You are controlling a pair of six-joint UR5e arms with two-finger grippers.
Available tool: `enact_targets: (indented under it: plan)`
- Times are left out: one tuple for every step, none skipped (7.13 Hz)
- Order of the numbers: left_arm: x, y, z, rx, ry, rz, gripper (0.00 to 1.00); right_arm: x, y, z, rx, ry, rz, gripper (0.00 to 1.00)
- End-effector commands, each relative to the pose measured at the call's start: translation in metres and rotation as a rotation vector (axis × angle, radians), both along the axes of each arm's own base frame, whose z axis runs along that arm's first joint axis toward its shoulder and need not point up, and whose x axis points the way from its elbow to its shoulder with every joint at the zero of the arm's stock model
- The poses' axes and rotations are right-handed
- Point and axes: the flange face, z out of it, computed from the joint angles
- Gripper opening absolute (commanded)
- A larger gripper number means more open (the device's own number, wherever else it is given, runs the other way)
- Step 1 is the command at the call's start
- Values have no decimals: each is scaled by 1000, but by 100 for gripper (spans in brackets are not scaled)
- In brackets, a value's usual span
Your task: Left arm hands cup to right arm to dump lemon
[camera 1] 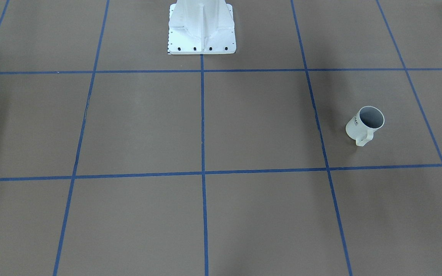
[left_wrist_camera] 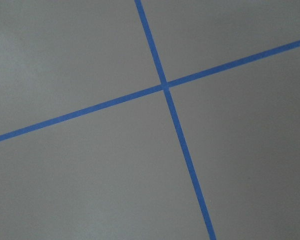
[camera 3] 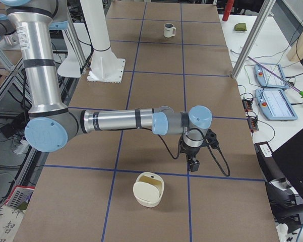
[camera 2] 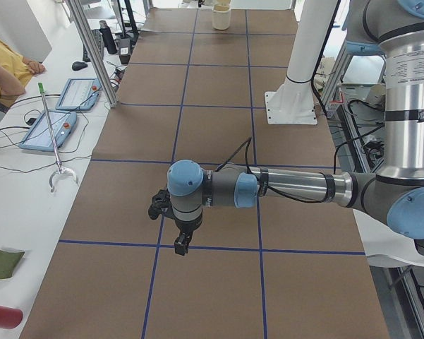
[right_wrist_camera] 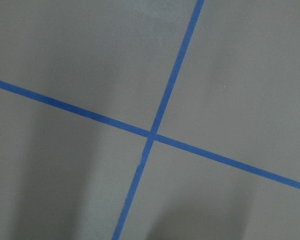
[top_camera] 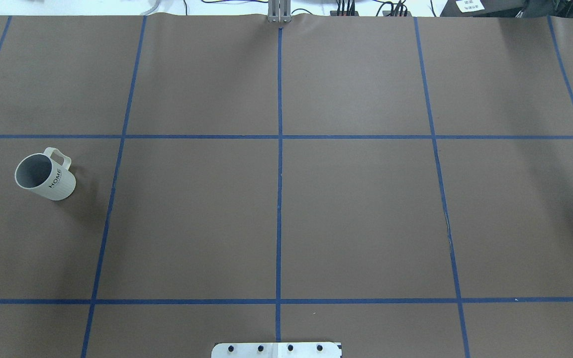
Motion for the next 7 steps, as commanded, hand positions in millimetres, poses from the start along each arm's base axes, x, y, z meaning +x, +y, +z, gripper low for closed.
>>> enact_targets:
  plan:
    - [0,-5,-6,-14,7,-27,100,1,16,16,25,-7,3,100]
    - [3,-5,-10,-49,53,-65,100,1,15,16,25,-6,3,100]
    - [4,-5,-14,-71,77,-97,100,0,15,8,34,-17,2,100]
    - [4,-5,-14,-68,77,-95,100,-3,16,2,10,-58,3,100]
    - [5,-1,-2,-94,78,-98,100,-4,15,-7,-26,-78,2,100]
    - [5,2,0,-102,75,-99,100,-4,19,-11,-23,-77,2,100]
    - [5,2,0,-101,64,-100,100,-4,20,-10,-23,-75,2,100]
